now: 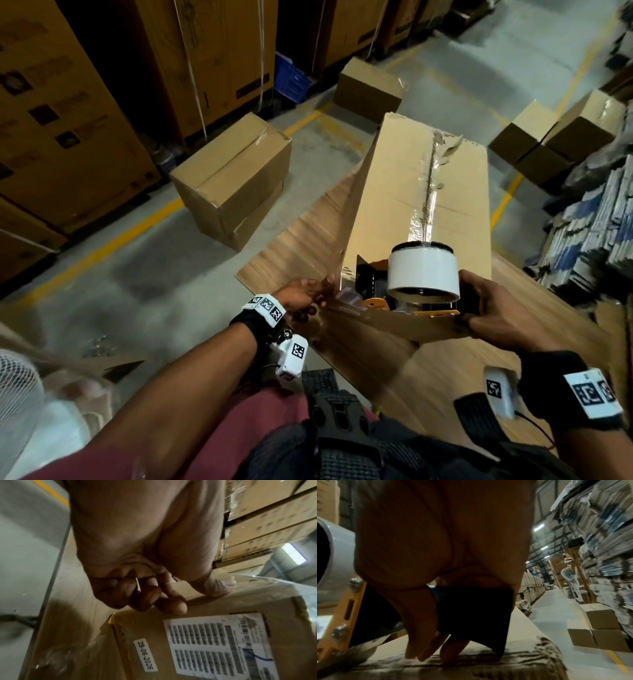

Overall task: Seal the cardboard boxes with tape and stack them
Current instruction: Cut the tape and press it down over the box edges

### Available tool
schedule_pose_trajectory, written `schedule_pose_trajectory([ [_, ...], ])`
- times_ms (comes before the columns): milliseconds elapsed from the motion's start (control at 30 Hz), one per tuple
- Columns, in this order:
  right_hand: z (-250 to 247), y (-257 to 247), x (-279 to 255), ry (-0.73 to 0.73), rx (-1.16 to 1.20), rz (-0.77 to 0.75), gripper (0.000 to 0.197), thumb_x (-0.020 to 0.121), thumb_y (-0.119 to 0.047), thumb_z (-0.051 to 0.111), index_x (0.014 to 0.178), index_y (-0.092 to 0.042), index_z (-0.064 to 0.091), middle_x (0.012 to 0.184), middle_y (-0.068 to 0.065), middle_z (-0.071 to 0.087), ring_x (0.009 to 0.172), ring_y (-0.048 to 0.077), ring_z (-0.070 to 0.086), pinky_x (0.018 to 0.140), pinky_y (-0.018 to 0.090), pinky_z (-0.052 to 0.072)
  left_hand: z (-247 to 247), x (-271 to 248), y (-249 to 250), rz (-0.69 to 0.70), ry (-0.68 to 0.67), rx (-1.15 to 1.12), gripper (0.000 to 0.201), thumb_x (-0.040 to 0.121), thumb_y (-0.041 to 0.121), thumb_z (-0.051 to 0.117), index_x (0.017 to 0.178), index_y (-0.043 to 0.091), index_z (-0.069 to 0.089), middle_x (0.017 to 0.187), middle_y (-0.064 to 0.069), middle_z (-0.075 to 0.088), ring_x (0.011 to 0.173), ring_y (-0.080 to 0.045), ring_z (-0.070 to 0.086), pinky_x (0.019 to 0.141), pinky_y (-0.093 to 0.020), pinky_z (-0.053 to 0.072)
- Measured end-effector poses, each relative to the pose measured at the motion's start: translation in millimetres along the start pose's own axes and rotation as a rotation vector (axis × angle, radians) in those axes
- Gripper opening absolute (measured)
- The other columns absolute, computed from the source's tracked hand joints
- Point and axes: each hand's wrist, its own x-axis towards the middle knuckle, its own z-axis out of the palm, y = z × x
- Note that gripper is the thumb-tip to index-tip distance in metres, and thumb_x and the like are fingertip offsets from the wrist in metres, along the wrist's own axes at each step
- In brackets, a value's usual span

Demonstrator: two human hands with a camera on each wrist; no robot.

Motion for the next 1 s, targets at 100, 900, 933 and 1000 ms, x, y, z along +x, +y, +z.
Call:
schedule_pose_trajectory([
  [100, 1, 0, -1, -0.007, -0.032, -0.034, 0.054, 0.061, -0.008, 0.062, 0.115, -0.014, 0.057, 0.102, 0.015, 0.071, 0.102, 0.038, 0.066, 0.084, 0.065, 0.054, -2, -6, 8, 0.209, 0.109, -0.136, 0.015, 0.095, 0.016, 0.074, 0.107, 0.013, 0.067, 0.095, -0.008, 0.069, 0.062, -0.015, 0.046, 0.046, -0.020, 0.032],
  [900, -25, 37, -28, -0.010, 0.196, -0.203, 0.047, 0.088, 0.016, 0.068, 0.101, -0.029, 0.076, 0.088, -0.016, 0.077, 0.076, -0.009, 0.064, 0.070, 0.009, 0.049, 28, -41, 17, 1.107, 0.286, 1.486, 0.088, 0.089, 0.054, 0.066, 0.162, 0.016, 0.036, 0.170, -0.003, 0.029, 0.158, -0.018, 0.022, 0.113, -0.030, 0.038],
  [933, -31, 47, -33, 0.000, 0.228, -0.189, 0.048, 0.087, 0.016, 0.070, 0.098, -0.030, 0.077, 0.089, -0.012, 0.078, 0.079, -0.006, 0.066, 0.073, 0.011, 0.050, 30, -42, 16, 1.102, 0.289, 1.481, 0.088, 0.090, 0.055, 0.064, 0.163, 0.017, 0.033, 0.171, -0.001, 0.027, 0.159, -0.017, 0.020, 0.108, -0.028, 0.041],
  [1000, -44, 68, -44, 0.004, 0.251, -0.160, 0.052, 0.085, 0.017, 0.071, 0.095, -0.034, 0.080, 0.088, -0.012, 0.078, 0.080, -0.001, 0.066, 0.074, 0.014, 0.051, 32, -42, 15, 1.088, 0.298, 1.458, 0.087, 0.091, 0.056, 0.060, 0.164, 0.020, 0.030, 0.172, 0.003, 0.023, 0.160, -0.013, 0.016, 0.097, -0.028, 0.052],
])
